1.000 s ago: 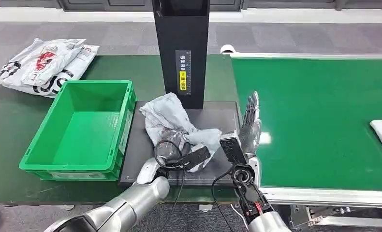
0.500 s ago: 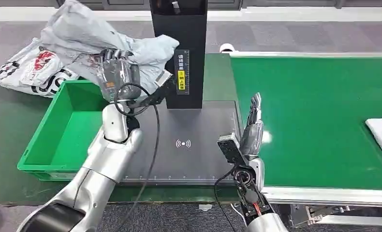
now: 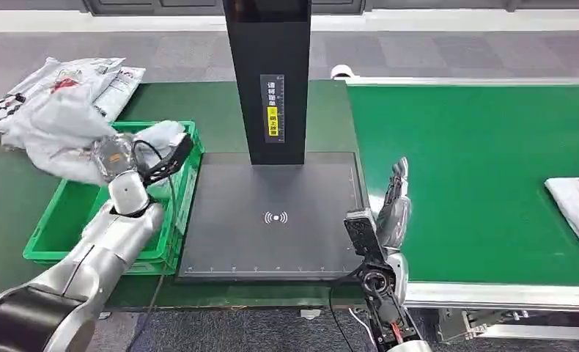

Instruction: Moved the parcel from conveyor to table for the left to box.

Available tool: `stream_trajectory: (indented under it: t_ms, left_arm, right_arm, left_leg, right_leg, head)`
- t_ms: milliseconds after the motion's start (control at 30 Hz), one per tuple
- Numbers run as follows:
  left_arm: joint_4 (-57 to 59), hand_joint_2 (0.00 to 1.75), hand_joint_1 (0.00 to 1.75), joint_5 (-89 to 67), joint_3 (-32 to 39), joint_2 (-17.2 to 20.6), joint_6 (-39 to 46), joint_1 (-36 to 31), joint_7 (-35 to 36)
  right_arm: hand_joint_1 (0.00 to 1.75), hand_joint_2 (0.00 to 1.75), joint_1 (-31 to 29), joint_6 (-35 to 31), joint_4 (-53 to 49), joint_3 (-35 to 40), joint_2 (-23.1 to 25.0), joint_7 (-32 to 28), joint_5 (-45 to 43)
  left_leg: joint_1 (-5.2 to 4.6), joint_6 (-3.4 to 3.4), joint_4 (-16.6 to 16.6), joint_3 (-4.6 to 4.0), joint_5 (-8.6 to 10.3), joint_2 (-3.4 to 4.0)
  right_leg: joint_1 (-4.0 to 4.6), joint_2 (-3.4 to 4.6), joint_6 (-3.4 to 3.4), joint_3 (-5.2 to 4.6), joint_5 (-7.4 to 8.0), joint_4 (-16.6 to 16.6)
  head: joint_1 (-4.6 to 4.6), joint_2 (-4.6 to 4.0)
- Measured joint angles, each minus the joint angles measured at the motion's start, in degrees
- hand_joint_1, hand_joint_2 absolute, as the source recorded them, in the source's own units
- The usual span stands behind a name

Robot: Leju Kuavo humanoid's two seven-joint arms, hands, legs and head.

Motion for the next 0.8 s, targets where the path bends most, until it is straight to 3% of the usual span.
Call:
stream_trajectory:
  t_ms: [67, 100, 133, 300, 333, 467, 500, 600, 700, 800]
  left_arm:
    - [1.9, 1.75, 1.75, 1.0, 2.8, 0.5, -4.7, 0.4, 1.3]
    - [2.7, 1.75, 0.59, 1.0, 3.9, 0.7, -6.1, 0.7, 1.6]
    - [3.2, 1.75, 0.26, 1.0, 4.7, 0.8, -6.8, 0.9, 1.7]
    - [4.8, 1.75, 0.26, 1.4, 8.0, 1.1, -9.0, 1.2, 2.0]
    - [4.9, 1.75, 0.00, 1.4, 8.8, 1.3, -8.6, 1.5, 2.0]
    - [5.5, 1.75, 0.00, 1.4, 10.6, 1.7, -7.2, 2.7, 2.0]
    - [5.6, 0.00, 0.00, 1.4, 11.1, 1.7, -6.4, 2.8, 1.7]
    - [5.6, 0.00, 0.00, 3.1, 12.8, 1.6, 0.4, 3.1, -2.7]
    - [4.7, 0.00, 0.00, 8.5, 17.1, 1.0, 11.2, 3.1, -16.1]
    - [1.5, 0.00, 0.00, 12.6, 22.8, -0.3, 14.5, 3.0, -30.3]
  right_arm:
    - [0.00, 0.00, 1.6, 0.9, -2.7, -0.1, 0.0, 1.6, 1.3]
    - [0.00, 0.00, 2.2, 1.2, -3.8, -0.1, 0.0, 1.9, 1.6]
    - [0.00, 0.00, 2.5, 1.3, -4.4, -0.1, 0.0, 2.2, 1.9]
    - [0.00, 0.00, 4.6, 3.1, -8.0, -0.4, 0.0, 3.0, 3.4]
    - [0.00, 0.00, 5.2, 3.5, -8.6, -0.4, 0.0, 3.1, 3.6]
    - [0.00, 0.00, 6.7, 4.2, -10.3, -0.4, 0.0, 3.1, 4.0]
    - [0.00, 0.00, 6.9, 4.2, -10.6, -0.4, 0.0, 3.2, 4.1]
    - [0.00, 0.00, 7.4, 4.4, -11.2, -0.4, 0.0, 3.4, 4.7]
    - [0.00, 0.00, 8.3, 4.2, -11.6, -0.4, 0.0, 3.4, 5.0]
    - [0.00, 0.00, 8.7, 3.8, -11.6, -0.4, 0.0, 3.0, 5.0]
  left_leg:
    - [0.00, -0.02, 0.0, -0.04, -0.01, -0.04]
    - [0.01, -0.02, 0.0, -0.07, -0.01, -0.06]
    - [0.01, -0.02, 0.0, -0.11, -0.01, -0.06]
    - [-0.01, -0.01, 0.0, -0.14, -0.02, -0.11]
    - [-0.01, -0.01, 0.0, -0.14, -0.03, -0.09]
    - [-0.01, -0.02, 0.0, -0.14, -0.03, -0.05]
    - [-0.01, -0.03, 0.0, -0.14, -0.03, -0.06]
    - [-0.01, -0.08, 0.0, -0.13, 0.01, -0.05]
    - [-0.01, -0.09, 0.0, -0.13, 0.01, -0.05]
    - [-0.01, -0.09, 0.0, -0.15, 0.01, -0.07]
  right_leg:
    - [0.00, -0.03, -0.02, -0.02, -0.03, 0.0]
    - [-0.01, -0.07, -0.02, -0.05, -0.03, 0.0]
    - [-0.01, -0.07, -0.02, -0.08, -0.03, 0.0]
    - [-0.08, -0.14, -0.01, -0.05, -0.03, 0.0]
    - [-0.08, -0.15, -0.01, -0.06, -0.03, 0.0]
    - [-0.07, -0.12, -0.01, -0.12, -0.02, 0.0]
    - [-0.06, -0.12, -0.02, -0.12, -0.02, 0.0]
    - [-0.01, -0.12, -0.03, -0.14, -0.02, 0.0]
    - [0.01, -0.11, -0.03, -0.16, -0.01, 0.0]
    - [0.02, -0.11, -0.03, -0.18, -0.01, 0.0]
  head:
    - [0.00, 0.00]
    - [0.00, -0.02]
    - [0.00, 0.00]
    - [0.00, 0.00]
    - [0.00, 0.00]
    - [0.00, 0.00]
    - [0.00, 0.00]
    - [0.00, 0.00]
    - [0.00, 0.00]
    - [0.00, -0.02]
